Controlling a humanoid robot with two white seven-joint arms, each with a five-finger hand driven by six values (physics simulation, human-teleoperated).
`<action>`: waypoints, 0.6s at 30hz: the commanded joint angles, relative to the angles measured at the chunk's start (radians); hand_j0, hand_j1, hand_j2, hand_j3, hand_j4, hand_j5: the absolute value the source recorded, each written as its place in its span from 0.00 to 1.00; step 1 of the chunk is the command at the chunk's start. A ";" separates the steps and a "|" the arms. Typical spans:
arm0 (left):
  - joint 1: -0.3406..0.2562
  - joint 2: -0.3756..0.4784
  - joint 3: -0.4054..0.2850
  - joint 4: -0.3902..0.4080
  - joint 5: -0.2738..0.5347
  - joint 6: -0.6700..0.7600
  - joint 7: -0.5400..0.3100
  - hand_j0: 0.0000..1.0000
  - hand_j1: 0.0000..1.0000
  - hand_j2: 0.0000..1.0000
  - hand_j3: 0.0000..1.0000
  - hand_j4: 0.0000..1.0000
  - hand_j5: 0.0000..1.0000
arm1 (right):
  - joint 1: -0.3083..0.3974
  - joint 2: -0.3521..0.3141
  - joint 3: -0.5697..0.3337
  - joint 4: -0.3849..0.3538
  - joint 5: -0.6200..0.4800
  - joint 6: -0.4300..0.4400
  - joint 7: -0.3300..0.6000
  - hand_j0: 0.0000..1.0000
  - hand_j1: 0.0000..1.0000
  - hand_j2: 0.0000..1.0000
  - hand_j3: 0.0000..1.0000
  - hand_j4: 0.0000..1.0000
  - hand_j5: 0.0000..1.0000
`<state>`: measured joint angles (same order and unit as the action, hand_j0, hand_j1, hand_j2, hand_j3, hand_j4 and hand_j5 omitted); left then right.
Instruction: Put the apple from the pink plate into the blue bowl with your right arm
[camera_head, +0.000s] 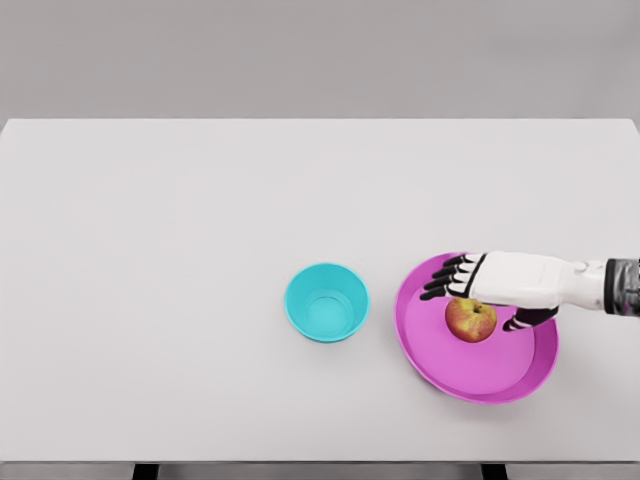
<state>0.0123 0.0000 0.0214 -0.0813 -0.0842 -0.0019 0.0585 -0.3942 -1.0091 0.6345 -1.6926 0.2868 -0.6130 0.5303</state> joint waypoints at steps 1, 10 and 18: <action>0.000 0.000 0.000 0.000 0.000 -0.001 0.001 1.00 1.00 1.00 1.00 1.00 1.00 | 0.000 0.003 0.017 0.004 -0.005 0.002 0.001 1.00 1.00 1.00 1.00 1.00 1.00; 0.000 0.000 0.000 0.000 0.000 0.000 0.000 1.00 1.00 1.00 1.00 1.00 1.00 | 0.000 0.001 0.028 0.007 -0.003 0.002 0.001 1.00 1.00 1.00 1.00 1.00 1.00; 0.000 0.000 0.000 0.000 0.000 0.000 0.000 1.00 1.00 1.00 1.00 1.00 1.00 | 0.000 0.001 0.039 0.007 -0.003 0.002 0.002 0.58 0.58 0.58 0.58 0.58 0.58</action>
<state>0.0123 -0.0001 0.0215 -0.0813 -0.0842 -0.0018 0.0585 -0.3942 -1.0066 0.6715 -1.6856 0.2900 -0.6131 0.5315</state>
